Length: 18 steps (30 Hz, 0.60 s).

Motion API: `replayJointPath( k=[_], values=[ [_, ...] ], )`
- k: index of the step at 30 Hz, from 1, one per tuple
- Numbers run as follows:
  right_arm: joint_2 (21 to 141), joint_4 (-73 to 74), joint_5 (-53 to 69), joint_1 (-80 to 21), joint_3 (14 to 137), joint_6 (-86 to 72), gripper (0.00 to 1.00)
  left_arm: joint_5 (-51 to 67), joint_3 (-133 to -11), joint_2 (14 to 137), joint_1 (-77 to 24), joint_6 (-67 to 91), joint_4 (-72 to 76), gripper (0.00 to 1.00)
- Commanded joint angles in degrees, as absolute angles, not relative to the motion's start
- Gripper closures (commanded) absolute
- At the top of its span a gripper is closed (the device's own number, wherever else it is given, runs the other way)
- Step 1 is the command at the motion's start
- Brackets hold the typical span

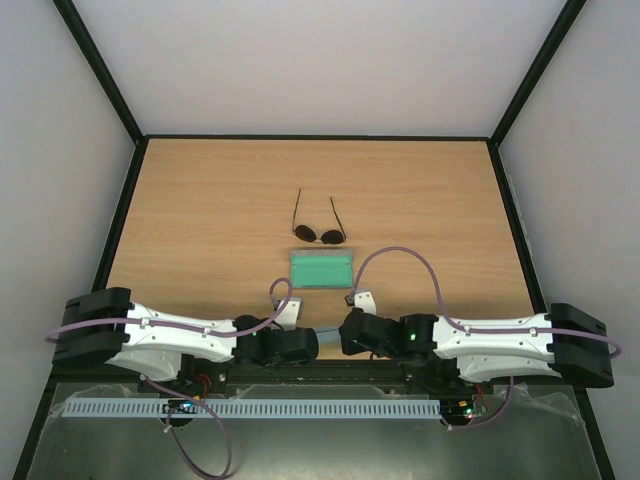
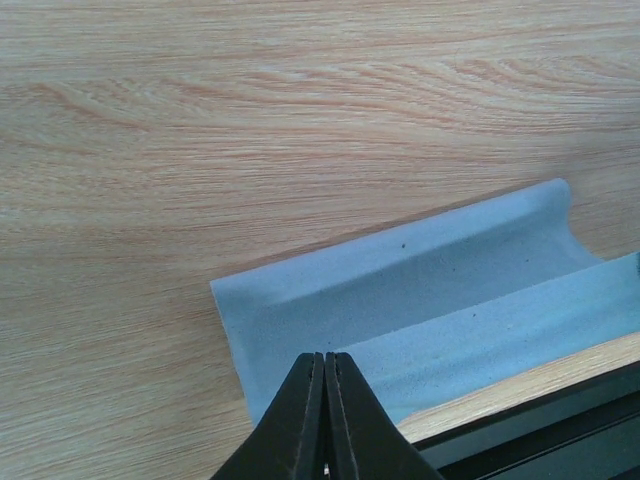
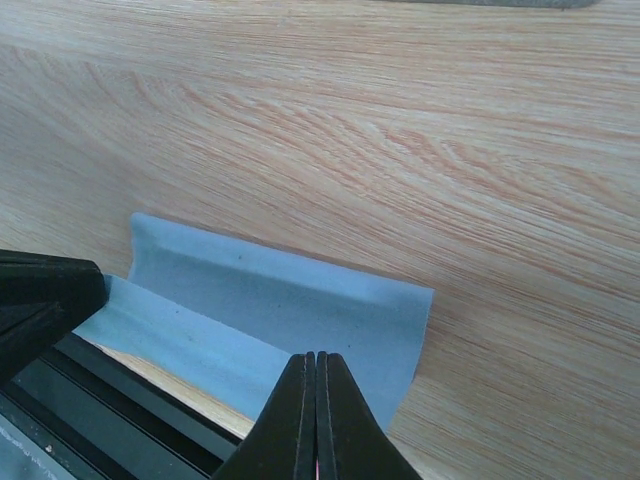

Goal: Organize the sunglasses
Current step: Fold the glasses cleaning cloth at the center of the board.

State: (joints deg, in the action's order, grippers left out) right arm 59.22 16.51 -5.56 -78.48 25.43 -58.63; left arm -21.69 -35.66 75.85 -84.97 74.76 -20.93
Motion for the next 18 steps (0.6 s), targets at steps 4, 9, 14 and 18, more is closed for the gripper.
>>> replayJointPath(
  k=[4, 9, 14, 18],
  values=[
    [60.56, 17.93, -8.72, -79.01, 24.46, -60.99, 0.99, -23.35, -35.92, 77.20, -85.37, 75.50, -22.02, 0.96],
    [62.38, 18.11, -9.71, -79.00, 25.42, -60.75, 0.99, -22.99, -36.02, 77.36, -83.97, 74.36, -21.97, 0.95],
    [64.98, 18.84, -11.20, -78.93, 26.86, -60.94, 0.99, -22.76, -35.93, 76.92, -82.42, 73.03, -21.96, 0.95],
    [66.41, 19.24, -12.46, -78.77, 27.77, -60.82, 0.99, -22.53, -35.80, 76.97, -81.59, 72.20, -21.77, 0.95]
  ],
)
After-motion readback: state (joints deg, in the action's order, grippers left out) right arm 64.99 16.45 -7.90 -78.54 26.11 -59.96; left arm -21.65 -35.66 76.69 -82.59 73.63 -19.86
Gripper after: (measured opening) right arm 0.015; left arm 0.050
